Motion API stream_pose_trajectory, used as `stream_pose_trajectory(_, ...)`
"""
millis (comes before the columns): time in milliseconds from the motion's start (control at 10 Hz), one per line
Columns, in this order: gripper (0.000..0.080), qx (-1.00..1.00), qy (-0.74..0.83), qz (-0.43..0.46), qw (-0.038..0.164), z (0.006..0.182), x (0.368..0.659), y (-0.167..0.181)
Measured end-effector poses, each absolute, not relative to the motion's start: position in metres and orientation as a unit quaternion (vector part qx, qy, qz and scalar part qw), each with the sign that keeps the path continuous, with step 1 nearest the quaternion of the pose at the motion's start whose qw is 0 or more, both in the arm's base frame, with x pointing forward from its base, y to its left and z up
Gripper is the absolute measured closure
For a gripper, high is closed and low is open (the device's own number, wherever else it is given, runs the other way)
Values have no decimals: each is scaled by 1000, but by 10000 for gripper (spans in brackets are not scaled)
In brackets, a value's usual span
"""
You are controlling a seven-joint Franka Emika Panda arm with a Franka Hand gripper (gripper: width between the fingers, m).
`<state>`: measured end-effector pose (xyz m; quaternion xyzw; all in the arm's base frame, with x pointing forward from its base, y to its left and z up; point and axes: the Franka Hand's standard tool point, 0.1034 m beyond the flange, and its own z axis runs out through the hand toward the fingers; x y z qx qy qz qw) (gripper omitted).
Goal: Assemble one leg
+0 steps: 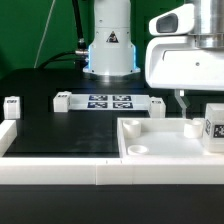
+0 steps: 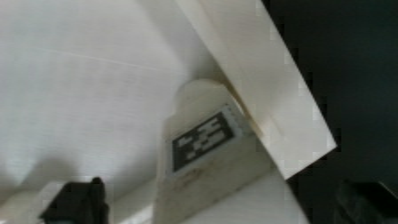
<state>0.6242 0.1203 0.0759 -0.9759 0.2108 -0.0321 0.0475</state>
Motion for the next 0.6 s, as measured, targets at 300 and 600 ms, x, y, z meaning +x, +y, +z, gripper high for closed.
stream_pose_trajectory(300,150,-997,56,-40,39,77,624,121)
stream_pose_trajectory(600,164,-998,28,-41,36,77,624,120)
